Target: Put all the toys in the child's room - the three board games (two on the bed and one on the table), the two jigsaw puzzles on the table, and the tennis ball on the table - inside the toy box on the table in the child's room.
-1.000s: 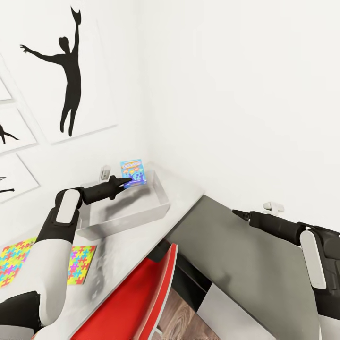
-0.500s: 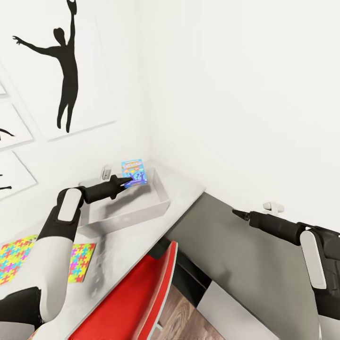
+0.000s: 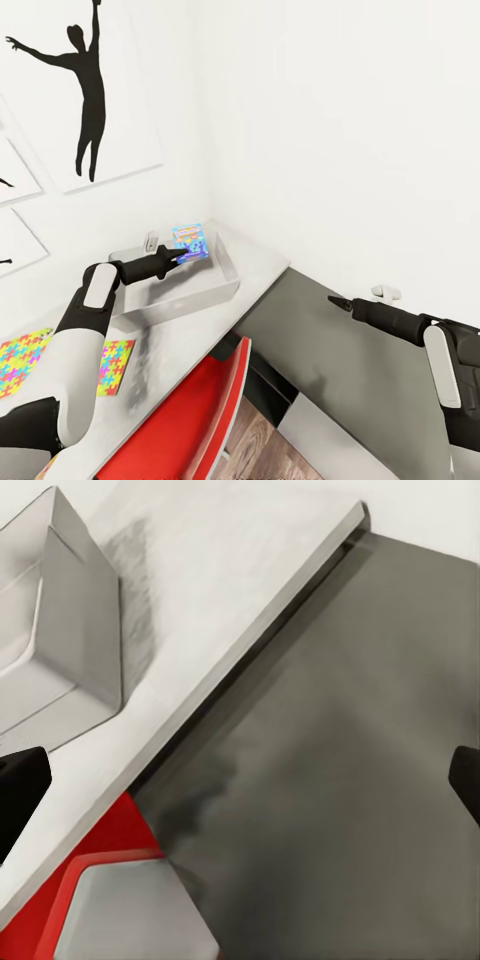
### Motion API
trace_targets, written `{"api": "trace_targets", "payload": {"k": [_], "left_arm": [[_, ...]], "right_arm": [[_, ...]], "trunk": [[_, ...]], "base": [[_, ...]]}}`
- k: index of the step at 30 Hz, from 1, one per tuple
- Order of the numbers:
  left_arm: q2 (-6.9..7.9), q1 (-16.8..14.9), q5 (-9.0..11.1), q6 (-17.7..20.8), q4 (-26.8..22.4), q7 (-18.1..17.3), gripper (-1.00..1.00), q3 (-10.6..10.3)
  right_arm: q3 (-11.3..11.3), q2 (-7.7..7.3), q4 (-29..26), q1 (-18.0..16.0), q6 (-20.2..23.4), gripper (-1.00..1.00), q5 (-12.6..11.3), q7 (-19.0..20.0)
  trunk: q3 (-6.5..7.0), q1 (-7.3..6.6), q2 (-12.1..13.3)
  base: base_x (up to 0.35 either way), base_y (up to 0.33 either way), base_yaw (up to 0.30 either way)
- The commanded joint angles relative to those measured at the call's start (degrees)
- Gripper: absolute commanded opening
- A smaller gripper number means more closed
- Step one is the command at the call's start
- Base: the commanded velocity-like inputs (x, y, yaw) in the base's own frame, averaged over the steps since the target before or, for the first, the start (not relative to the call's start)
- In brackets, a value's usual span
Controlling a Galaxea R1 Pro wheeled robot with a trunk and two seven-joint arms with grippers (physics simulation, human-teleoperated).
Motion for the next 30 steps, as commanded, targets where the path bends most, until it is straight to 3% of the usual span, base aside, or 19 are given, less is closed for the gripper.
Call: {"api": "trace_targets", "payload": {"k": [1,30], "left_arm": [[-0.02,-0.2,-0.5,0.3,0.2,-0.6,-1.00,0.2],[0.28,-6.0,-0.5,-2.2,10.7,-0.6,-1.00,0.2]], "right_arm": [[-0.1,0.01,0.0,-0.1,0.2,1.00,0.5,0.6],[-0.1,-0.64,-0.1,-0.2,0.2,1.00,-0.1,0.7]], "trunk": [[-0.17,0.01,-0.1],[-2.88,0.01,-0.1]], "base": [[0.000,0.000,0.000],[0.000,0.000,0.000]]}}
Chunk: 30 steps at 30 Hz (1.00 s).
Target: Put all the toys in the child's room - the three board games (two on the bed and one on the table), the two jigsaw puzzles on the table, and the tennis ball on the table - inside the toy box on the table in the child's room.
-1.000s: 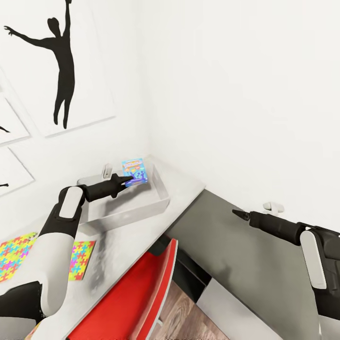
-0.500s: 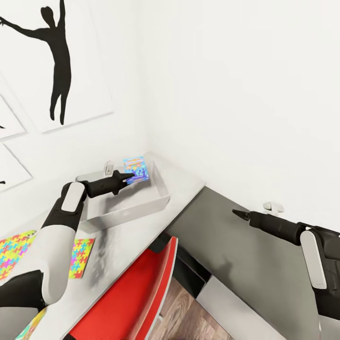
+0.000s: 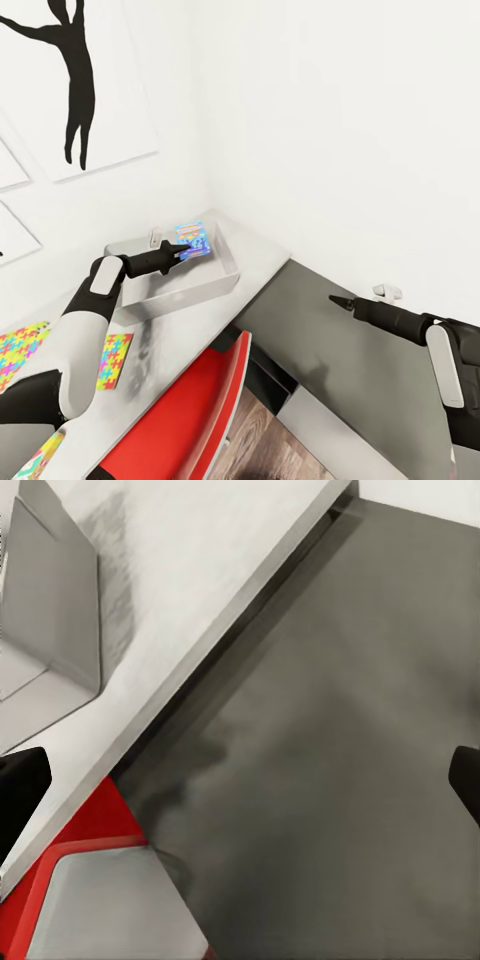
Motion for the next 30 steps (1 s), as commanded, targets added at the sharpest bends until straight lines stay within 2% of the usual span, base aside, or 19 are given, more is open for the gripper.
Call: {"api": "trace_targets", "payload": {"k": [1,5,7,8,10,11,15,16,19,21,22,25,30], "left_arm": [[-0.03,-0.1,-0.5,0.3,0.0,-0.5,-1.00,0.2],[0.08,-0.2,-0.5,0.1,0.7,-0.5,-1.00,0.2],[0.15,-0.3,-0.5,0.1,1.1,-0.5,-1.00,0.2],[0.15,-0.3,-0.5,0.1,1.1,-0.5,-1.00,0.2],[0.21,-0.4,-0.5,0.0,1.4,-0.5,-1.00,0.2],[0.21,-0.4,-0.5,0.0,1.4,-0.5,-1.00,0.2],[0.30,-0.4,-0.5,-0.2,1.9,-0.5,-1.00,0.2],[0.30,-0.4,-0.5,-0.2,1.9,-0.5,-1.00,0.2],[0.33,-0.4,-0.5,-0.3,2.5,-0.5,-1.00,0.2],[0.33,-0.4,-0.5,-0.4,2.8,-0.5,-1.00,0.2],[0.33,-0.4,-0.5,-0.4,2.8,-0.5,-1.00,0.2],[0.30,-0.4,-0.5,-0.4,3.0,-0.5,-1.00,0.2],[0.27,-0.6,-0.5,-0.4,3.1,-0.5,-1.00,0.2]], "right_arm": [[-0.1,0.00,0.0,-0.1,0.2,1.00,0.4,0.6],[-0.2,-0.68,0.0,-0.1,0.2,1.00,-1.0,0.7],[-0.2,-1.69,0.0,0.0,0.2,1.00,-2.8,0.8],[-0.2,-1.69,0.0,0.0,0.2,1.00,-2.8,0.8],[-0.2,-3.24,-0.1,0.1,0.2,1.00,-5.4,1.4],[-0.2,-3.24,-0.1,0.1,0.2,1.00,-5.4,1.4],[-0.1,-6.95,-0.1,0.5,0.2,1.00,-13.9,3.3],[-0.1,-6.95,-0.1,0.5,0.2,1.00,-13.9,3.3],[-0.1,-9.07,-0.1,1.3,0.2,1.00,-20.2,4.1],[-0.1,-9.97,-0.1,1.7,0.2,1.00,-22.8,4.4],[-0.1,-9.97,-0.1,1.7,0.2,1.00,-22.8,4.4],[-0.1,-10.74,-0.1,2.1,0.2,1.00,-25.1,4.6],[-0.1,-11.22,-0.1,2.3,0.2,1.00,-26.5,4.8]], "trunk": [[-0.16,0.01,-0.1],[-0.54,0.01,-0.1],[-0.73,0.01,-0.1],[-0.82,0.01,-0.1],[-1.01,0.01,-0.1],[-1.10,0.01,-0.1],[-1.47,0.01,-0.1],[-1.57,0.01,-0.1],[-1.85,0.01,-0.1],[-2.04,0.01,-0.1],[-2.13,0.01,-0.1],[-2.41,0.01,-0.1],[-2.88,0.01,-0.1]], "base": [[0.000,0.000,0.000],[0.000,0.000,0.000],[0.000,0.000,0.000],[0.000,0.000,0.000],[0.000,0.000,0.000],[0.000,0.000,0.000],[0.000,0.000,0.000],[0.000,0.000,0.000],[0.000,0.000,0.000],[0.000,0.000,0.000],[0.000,0.000,0.000],[0.000,0.000,0.000],[0.000,0.000,0.000]]}}
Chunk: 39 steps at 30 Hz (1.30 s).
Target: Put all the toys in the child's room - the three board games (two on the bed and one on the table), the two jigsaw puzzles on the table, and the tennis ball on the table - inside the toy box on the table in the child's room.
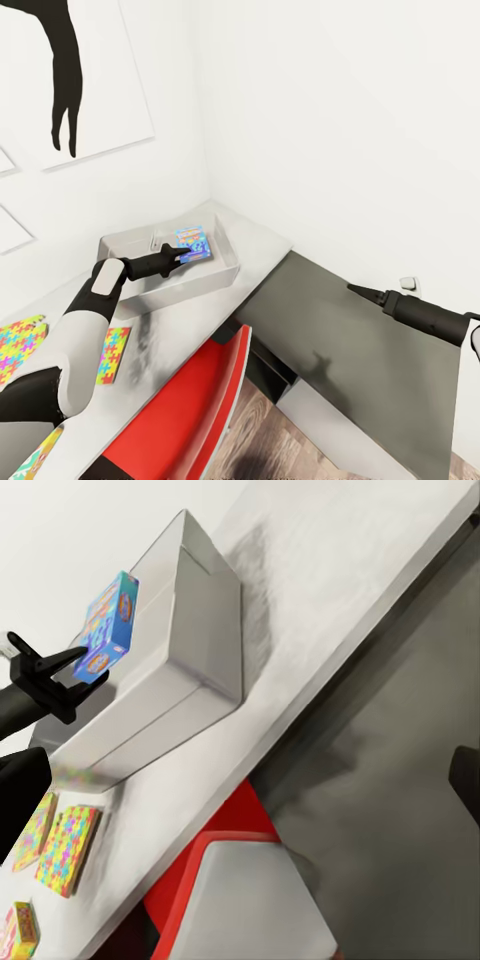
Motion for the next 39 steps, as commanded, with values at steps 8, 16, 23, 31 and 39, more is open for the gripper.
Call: {"api": "trace_targets", "payload": {"k": [8,16,23,31,39], "left_arm": [[-0.06,-1.4,-0.5,0.3,0.1,-0.2,-1.00,0.2],[-0.21,-3.6,-0.3,0.4,0.1,2.3,-1.00,0.2],[-0.18,-4.8,-0.3,0.5,0.2,3.8,-1.00,0.2],[-0.04,-5.6,-0.3,0.6,0.3,4.3,-1.00,0.2],[0.01,-6.0,-0.3,0.5,0.7,4.5,-1.00,0.2]], "right_arm": [[-0.1,-0.25,0.0,0.1,0.3,1.00,-0.4,0.5],[-0.1,-0.28,0.0,0.1,0.3,1.00,-0.6,0.6],[0.0,-0.26,0.0,0.1,0.3,1.00,-0.6,0.6],[0.0,-0.25,0.0,0.1,0.3,1.00,-0.7,0.6],[0.1,-0.20,0.0,0.1,0.3,1.00,-0.7,0.6]], "trunk": [[-0.81,0.01,-0.1],[-1.56,0.01,-0.1],[-2.10,0.01,-0.1],[-2.29,0.01,-0.1],[-2.33,0.01,-0.1]], "base": [[0.000,0.000,0.000],[0.000,0.000,0.000],[0.000,0.000,0.000],[0.000,0.000,-0.043],[0.000,0.000,-0.185]]}}
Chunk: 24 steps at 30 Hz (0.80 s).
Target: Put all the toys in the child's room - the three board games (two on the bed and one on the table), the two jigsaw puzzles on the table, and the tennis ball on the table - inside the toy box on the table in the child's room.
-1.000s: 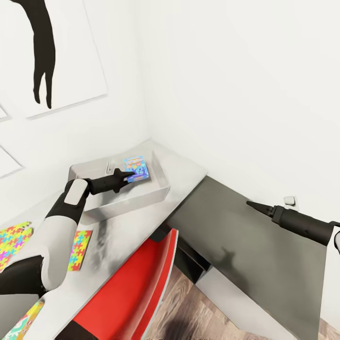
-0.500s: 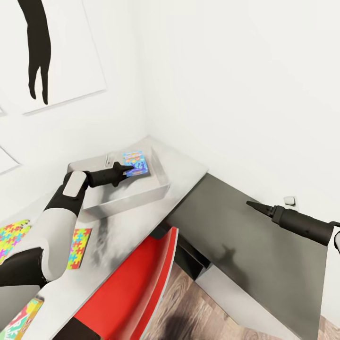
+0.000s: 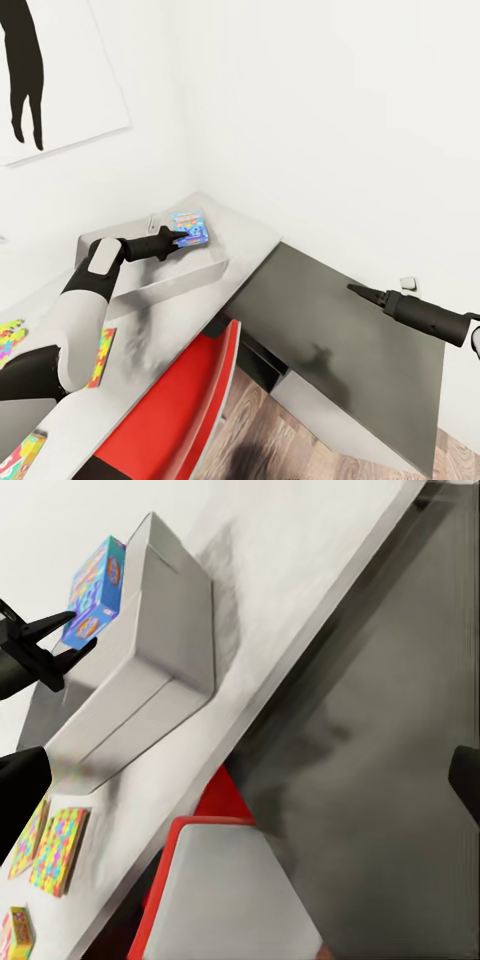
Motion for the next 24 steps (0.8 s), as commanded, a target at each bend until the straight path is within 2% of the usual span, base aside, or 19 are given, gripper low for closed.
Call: {"api": "trace_targets", "payload": {"k": [1,9,24], "left_arm": [[-0.02,0.0,-0.4,0.3,0.0,-0.5,-1.00,0.3],[0.01,-0.1,-0.4,0.3,0.1,-0.5,-1.00,0.3],[0.02,-0.1,-0.5,0.2,0.2,-0.5,-1.00,0.2]], "right_arm": [[-0.1,0.00,0.0,-0.1,0.3,1.00,0.4,0.4],[0.0,0.03,0.0,-0.1,0.3,1.00,0.4,0.4],[-0.1,-0.02,0.0,-0.1,0.3,1.00,0.4,0.4]], "trunk": [[-0.06,0.01,-0.1],[-0.07,0.01,-0.1],[-0.14,0.01,-0.1]], "base": [[0.000,0.000,-0.148],[0.000,0.000,-0.070],[0.000,0.000,-0.012]]}}
